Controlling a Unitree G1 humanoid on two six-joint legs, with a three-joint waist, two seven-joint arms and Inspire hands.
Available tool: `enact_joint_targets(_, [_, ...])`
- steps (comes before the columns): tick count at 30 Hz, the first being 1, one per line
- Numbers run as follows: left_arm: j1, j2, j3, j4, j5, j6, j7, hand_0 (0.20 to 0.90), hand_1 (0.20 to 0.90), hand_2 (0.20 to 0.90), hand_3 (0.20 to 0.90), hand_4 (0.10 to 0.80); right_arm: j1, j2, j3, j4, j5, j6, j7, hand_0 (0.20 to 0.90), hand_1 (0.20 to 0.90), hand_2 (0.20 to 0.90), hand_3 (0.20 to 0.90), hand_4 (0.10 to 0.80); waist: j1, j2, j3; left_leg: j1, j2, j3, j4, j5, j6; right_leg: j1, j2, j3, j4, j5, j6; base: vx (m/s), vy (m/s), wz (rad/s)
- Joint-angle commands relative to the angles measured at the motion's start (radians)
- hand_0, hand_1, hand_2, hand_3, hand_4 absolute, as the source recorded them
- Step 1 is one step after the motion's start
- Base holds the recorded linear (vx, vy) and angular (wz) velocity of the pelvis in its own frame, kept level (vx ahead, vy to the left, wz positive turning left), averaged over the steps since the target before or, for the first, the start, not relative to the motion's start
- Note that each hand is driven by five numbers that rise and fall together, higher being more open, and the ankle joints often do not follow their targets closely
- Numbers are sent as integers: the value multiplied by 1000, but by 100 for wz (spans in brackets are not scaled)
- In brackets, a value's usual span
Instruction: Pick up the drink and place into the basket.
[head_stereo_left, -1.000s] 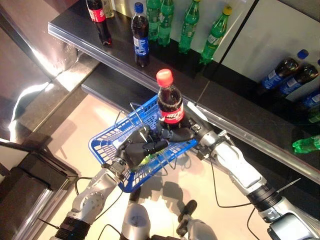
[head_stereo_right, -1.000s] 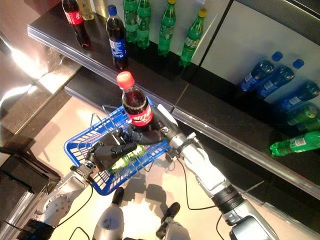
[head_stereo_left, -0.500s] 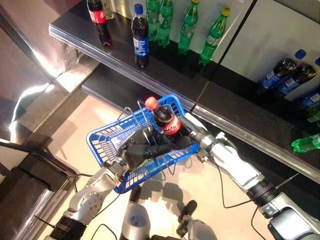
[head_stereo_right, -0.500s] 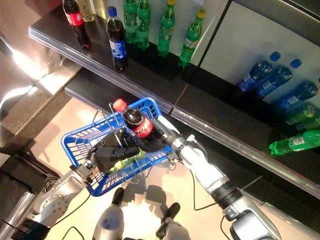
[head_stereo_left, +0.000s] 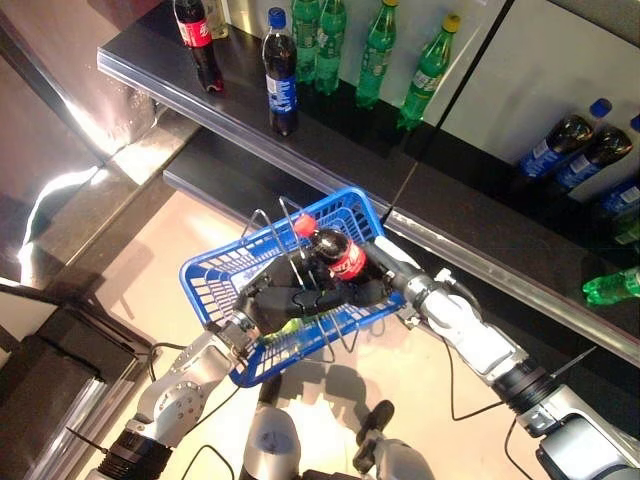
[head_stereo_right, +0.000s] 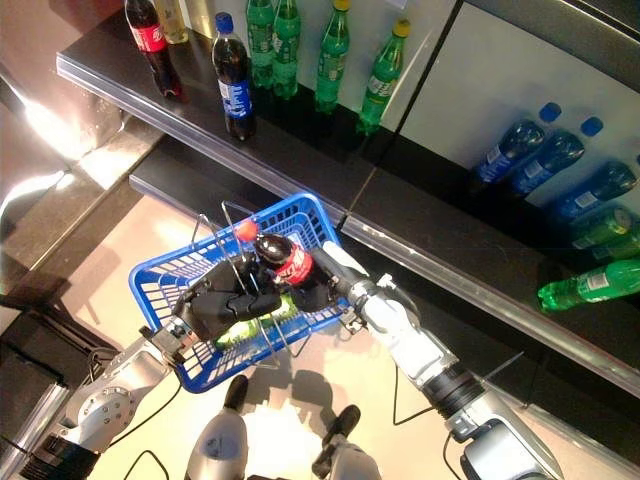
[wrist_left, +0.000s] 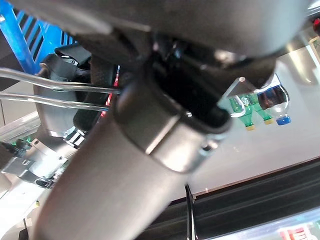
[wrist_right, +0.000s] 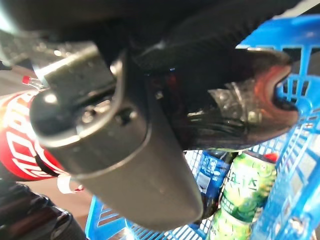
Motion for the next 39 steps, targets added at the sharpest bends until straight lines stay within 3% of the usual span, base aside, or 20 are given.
enact_joint_targets(1, [-246, -123, -64, -379, -66, -198, -281, 300, 300, 300, 200, 100, -75, 53, 116, 8, -60, -78, -5, 300, 300, 300, 200, 100, -7, 1, -389, -56, -56, 25, -35, 38, 43, 138, -23, -23, 8, -105, 68, 0, 0, 0])
enact_joint_targets(9, [-254, -94, -67, -377, 38, -210, -271, 300, 300, 300, 200, 100, -112, 27, 140, -38, -175, -82, 19, 300, 300, 300, 200, 100, -6, 2, -390, -57, -56, 25, -35, 40, 42, 138, -23, -19, 8, -105, 69, 0, 0, 0])
enact_joint_targets(21, [-327, -92, -115, -385, 71, -212, -319, 300, 300, 300, 200, 100, -275, 45, 250, 62, -397, -114, 17, 300, 300, 300, 200, 100, 16, -1, -398, -59, -58, 14, -35, 42, 40, 145, -21, -27, 7, -109, 68, 0, 0, 0])
enact_joint_targets(32, [-363, -101, -158, -381, 100, -201, -345, 300, 300, 300, 200, 100, -363, 73, 303, 127, -412, -114, 54, 300, 300, 300, 200, 100, 33, -5, -404, -62, -63, -4, -35, 46, 39, 150, -16, -35, 9, -112, 63, 6, 2, 6])
enact_joint_targets(39, [-389, -122, -179, -386, 115, -191, -352, 300, 300, 300, 200, 100, -383, 138, 328, 202, -414, -109, 83, 300, 300, 300, 200, 100, 45, -7, -406, -63, -66, -12, -35, 47, 39, 154, -16, -42, 8, -112, 61, 0, 0, 0])
